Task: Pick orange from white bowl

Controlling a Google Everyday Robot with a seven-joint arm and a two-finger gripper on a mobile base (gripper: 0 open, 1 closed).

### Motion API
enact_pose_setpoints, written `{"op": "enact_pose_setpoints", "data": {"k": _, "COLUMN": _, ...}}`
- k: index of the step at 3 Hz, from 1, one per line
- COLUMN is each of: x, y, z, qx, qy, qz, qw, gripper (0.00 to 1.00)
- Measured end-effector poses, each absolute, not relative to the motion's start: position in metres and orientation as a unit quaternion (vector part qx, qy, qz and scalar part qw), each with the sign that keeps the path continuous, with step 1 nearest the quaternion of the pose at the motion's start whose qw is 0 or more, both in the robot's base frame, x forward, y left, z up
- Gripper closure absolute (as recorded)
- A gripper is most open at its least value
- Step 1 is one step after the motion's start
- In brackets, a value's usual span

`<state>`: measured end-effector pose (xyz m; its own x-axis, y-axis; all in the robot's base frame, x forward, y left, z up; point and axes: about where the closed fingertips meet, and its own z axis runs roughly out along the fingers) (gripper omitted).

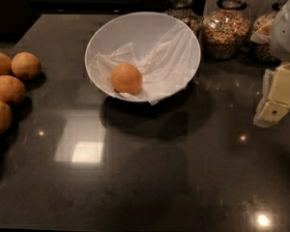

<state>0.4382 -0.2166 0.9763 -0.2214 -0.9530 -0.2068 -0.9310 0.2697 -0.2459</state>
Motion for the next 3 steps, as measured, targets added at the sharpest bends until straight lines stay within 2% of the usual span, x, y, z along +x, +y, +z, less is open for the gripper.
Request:
{"op": "enact_pose_setpoints", "data": {"k": 1, "x": 0.438, "y": -0.217, "z": 0.976, "qx": -0.603, "qy": 0.781, "qz": -0.035, "qw": 0.159, "gripper": 0.0}}
{"op": "enact_pose_setpoints", "data": {"k": 3, "x": 0.481, "y": -0.171, "z": 0.953, "qx": -0.646, "qy": 0.742, "qz": -0.016, "qw": 0.179, "gripper": 0.0}}
